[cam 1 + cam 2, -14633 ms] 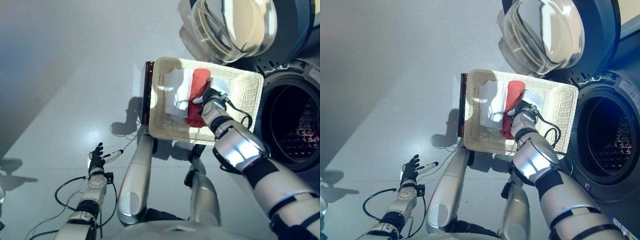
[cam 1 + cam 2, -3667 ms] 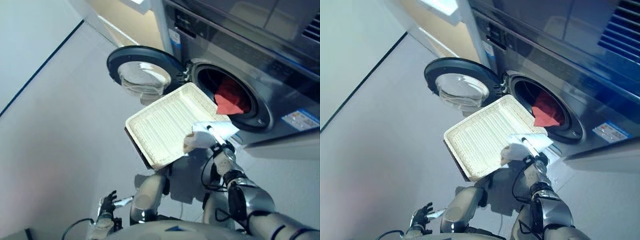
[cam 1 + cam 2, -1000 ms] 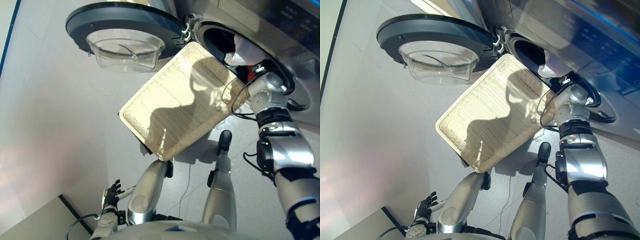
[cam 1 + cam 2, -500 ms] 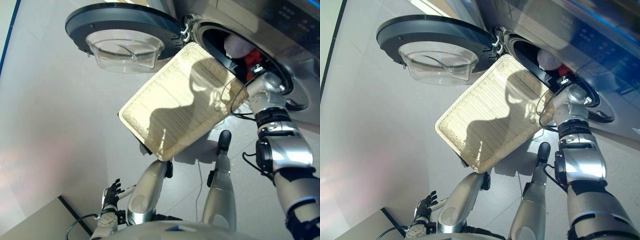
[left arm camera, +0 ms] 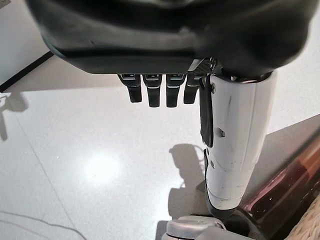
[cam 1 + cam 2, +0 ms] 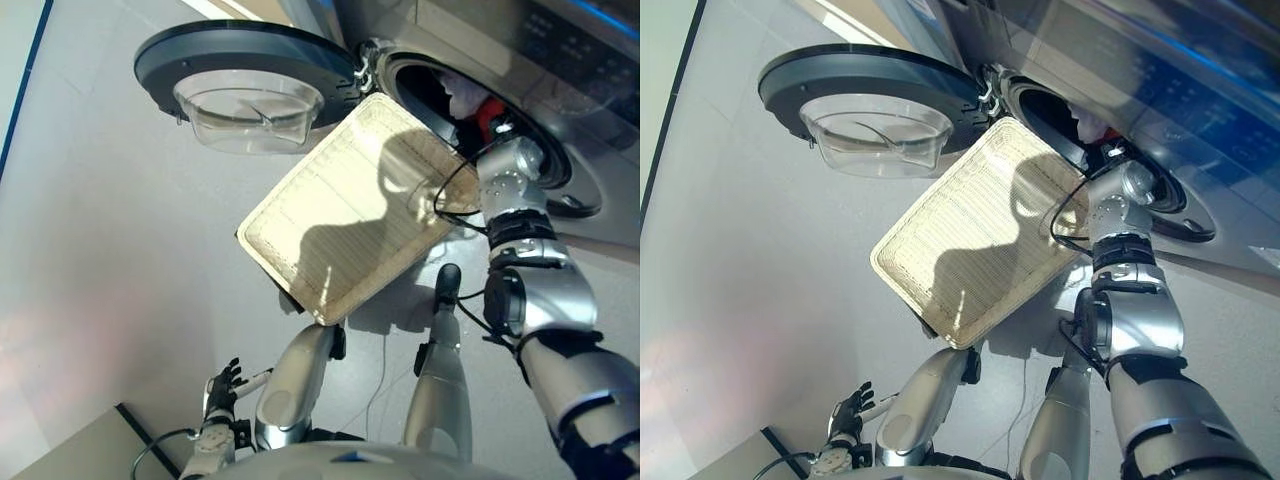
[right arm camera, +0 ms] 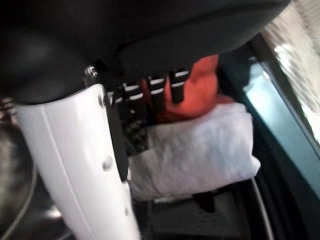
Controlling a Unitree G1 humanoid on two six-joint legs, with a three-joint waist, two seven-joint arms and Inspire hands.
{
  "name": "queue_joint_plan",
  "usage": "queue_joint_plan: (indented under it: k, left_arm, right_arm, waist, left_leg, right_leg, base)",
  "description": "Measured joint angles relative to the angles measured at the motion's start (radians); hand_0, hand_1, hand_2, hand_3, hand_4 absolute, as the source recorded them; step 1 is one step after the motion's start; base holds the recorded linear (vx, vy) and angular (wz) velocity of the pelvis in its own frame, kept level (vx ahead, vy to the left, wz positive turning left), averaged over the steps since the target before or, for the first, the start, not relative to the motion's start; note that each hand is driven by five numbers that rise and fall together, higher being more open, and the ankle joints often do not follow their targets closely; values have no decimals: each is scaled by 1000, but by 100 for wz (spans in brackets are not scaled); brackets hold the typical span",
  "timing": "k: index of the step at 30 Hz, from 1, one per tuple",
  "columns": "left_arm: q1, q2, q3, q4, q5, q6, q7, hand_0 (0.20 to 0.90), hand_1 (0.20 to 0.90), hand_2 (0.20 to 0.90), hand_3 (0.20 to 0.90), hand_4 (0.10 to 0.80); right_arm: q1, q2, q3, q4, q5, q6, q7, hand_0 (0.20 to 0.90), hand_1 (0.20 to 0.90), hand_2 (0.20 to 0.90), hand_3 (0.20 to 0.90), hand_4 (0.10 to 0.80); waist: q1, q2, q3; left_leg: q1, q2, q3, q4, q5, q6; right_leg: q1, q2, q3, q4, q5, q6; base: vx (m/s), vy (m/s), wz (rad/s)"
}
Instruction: Pick up the clothes and place them into the washing machine
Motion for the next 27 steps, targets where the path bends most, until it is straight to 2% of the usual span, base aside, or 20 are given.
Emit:
queue_joint_plan:
  k: [4, 13, 21, 27]
  left_arm:
    - [0, 2, 0, -1, -9, -1, 0, 900, 900, 900, 900, 800]
    - [-1, 6, 1, -1, -9, 0, 0, 900, 900, 900, 900, 800]
    - [-8, 7, -1, -1, -10, -1, -1, 900, 900, 900, 900, 800]
    - [-9, 6, 2, 2, -17, 7, -2, 900, 900, 900, 900, 800]
  right_arm:
    - [9, 9, -2, -22, -1, -23, -1, 900, 900, 900, 900, 800]
    - [27, 44, 13, -15, -16, -36, 30, 900, 900, 900, 900, 800]
    - [139, 148, 21, -20, -41, -13, 96, 900, 900, 900, 900, 800]
    - [237, 225, 95, -28, -71, 13, 141, 900, 900, 900, 900, 800]
  waist:
    - [0, 0, 0]
    - [-5, 0, 0]
    - [-27, 0, 0]
    - [-24, -4, 2]
  left_leg:
    - [0, -9, 7, 0, 0, 0]
    - [2, -8, 5, 1, 0, 0]
    - [53, -3, -25, 1, -3, -4]
    - [101, 6, -34, 1, -1, -1]
  right_leg:
    - [-2, -9, 5, 0, 1, 2]
    - [2, -8, 2, 0, 4, 6]
    - [73, -3, -28, 1, -2, -3]
    - [130, 8, -35, 0, -9, -15]
  base:
    - [0, 0, 0]
    - [0, 0, 0]
    - [-18, -29, 8]
    - [-21, -41, 5]
